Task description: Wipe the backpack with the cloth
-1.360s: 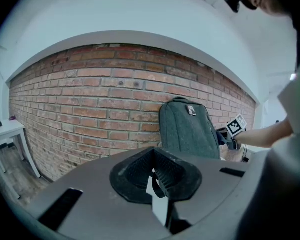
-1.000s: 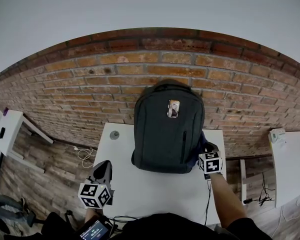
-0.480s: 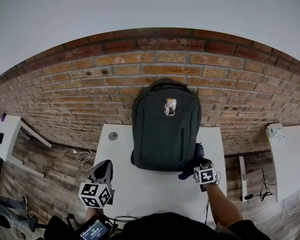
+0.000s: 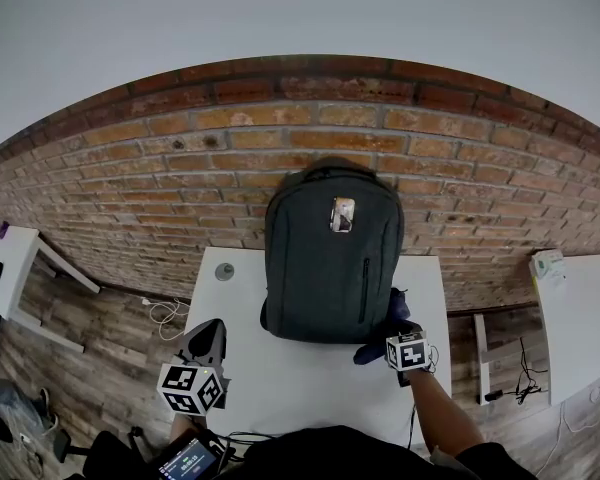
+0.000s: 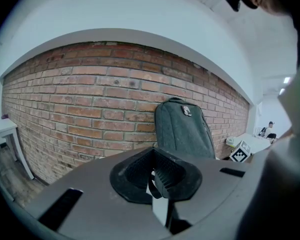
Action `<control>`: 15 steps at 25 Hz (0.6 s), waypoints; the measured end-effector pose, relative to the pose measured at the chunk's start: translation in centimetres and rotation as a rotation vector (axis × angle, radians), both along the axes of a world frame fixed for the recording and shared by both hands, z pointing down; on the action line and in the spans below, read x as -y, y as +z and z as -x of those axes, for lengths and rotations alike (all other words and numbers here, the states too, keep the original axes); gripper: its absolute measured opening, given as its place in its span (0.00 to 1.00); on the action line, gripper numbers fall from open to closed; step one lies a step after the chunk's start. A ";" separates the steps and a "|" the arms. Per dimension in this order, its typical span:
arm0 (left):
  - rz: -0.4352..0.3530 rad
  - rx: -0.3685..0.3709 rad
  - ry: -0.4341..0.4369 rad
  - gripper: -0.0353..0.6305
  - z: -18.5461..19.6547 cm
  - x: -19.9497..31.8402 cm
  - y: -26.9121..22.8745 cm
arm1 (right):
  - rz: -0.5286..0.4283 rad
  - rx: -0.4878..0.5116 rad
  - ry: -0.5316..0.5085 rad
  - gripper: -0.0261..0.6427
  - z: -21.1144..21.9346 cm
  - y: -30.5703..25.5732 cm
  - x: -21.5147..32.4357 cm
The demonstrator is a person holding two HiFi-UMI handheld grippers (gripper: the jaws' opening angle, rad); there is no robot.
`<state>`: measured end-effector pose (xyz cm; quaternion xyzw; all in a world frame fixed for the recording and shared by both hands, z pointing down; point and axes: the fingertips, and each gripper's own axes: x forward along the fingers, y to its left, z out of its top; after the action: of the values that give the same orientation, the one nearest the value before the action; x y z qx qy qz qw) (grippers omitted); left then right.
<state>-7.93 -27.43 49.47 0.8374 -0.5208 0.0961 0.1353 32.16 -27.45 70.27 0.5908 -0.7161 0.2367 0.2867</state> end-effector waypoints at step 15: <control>0.023 -0.017 -0.018 0.05 1.0 -1.0 0.7 | -0.315 0.071 0.060 0.11 -0.6 -14.0 7.9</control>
<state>-8.90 -26.43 50.17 0.8319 -0.5260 0.0939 0.1501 32.76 -35.37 56.22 0.6406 -0.7362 0.1506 0.1577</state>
